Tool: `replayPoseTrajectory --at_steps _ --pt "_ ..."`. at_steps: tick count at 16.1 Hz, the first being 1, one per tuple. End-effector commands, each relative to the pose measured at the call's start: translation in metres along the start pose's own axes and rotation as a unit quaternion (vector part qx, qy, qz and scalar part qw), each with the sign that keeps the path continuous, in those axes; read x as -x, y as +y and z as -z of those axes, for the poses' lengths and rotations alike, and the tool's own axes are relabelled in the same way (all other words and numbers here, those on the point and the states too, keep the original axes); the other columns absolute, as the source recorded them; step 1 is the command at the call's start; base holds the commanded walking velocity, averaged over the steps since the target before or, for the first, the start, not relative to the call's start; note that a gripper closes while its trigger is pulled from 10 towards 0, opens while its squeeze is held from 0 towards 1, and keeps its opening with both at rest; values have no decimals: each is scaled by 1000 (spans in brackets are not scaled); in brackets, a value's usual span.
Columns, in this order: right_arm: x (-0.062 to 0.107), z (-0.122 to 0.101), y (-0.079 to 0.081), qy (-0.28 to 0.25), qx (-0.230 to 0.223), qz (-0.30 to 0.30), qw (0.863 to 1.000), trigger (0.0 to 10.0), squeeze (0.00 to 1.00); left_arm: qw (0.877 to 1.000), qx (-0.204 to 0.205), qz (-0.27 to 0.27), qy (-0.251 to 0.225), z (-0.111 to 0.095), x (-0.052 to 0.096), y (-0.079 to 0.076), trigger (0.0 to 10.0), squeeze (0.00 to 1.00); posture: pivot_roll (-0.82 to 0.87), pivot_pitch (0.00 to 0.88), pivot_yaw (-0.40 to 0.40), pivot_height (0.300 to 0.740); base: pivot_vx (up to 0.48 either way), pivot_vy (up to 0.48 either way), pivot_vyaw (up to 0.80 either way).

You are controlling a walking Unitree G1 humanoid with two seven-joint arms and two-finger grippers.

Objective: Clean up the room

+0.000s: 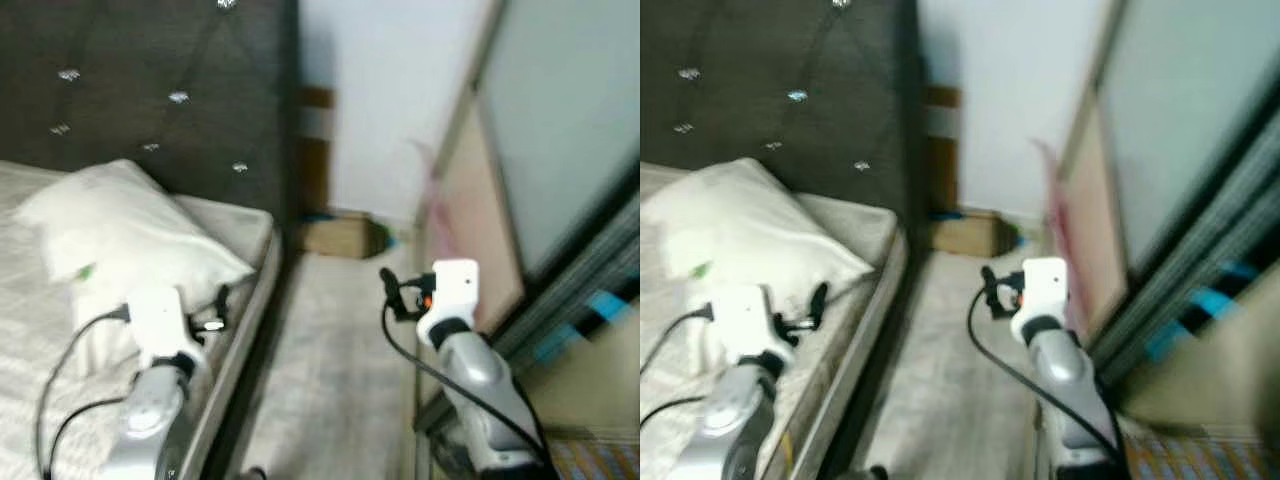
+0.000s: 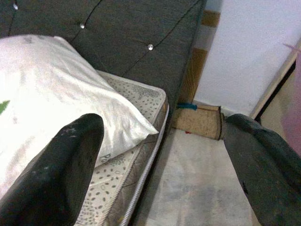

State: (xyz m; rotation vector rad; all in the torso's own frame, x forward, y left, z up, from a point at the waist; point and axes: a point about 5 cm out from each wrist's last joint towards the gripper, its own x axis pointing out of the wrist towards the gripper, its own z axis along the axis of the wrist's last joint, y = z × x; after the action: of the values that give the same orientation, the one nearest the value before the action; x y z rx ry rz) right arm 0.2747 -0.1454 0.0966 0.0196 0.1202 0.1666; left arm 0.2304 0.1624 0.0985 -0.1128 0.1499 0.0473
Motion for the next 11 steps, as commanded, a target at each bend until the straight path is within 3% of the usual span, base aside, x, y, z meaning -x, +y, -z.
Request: replayPoseTrajectory --at_steps 1,6,8,11 --pt "-1 -5 1 -12 -4 -1 1000 10000 0 1000 -5 -8 -8 -4 0 3 10000 0 -32 3 -43 740 0 0 800" --pt "-3 -7 1 -18 -7 -11 1000 10000 0 999 -23 -4 -25 -8 -2 -2 10000 0 -32 0 -46 740 0 0 800" --pt "-2 -6 0 -17 -9 -11 1000 10000 0 999 1 2 -39 -10 -2 -6 10000 0 -35 0 -51 740 0 0 800" --pt "-4 -8 1 -19 -8 -13 1000 10000 0 998 -22 1 -53 -14 -4 -7 10000 0 -39 17 -49 740 0 0 800"
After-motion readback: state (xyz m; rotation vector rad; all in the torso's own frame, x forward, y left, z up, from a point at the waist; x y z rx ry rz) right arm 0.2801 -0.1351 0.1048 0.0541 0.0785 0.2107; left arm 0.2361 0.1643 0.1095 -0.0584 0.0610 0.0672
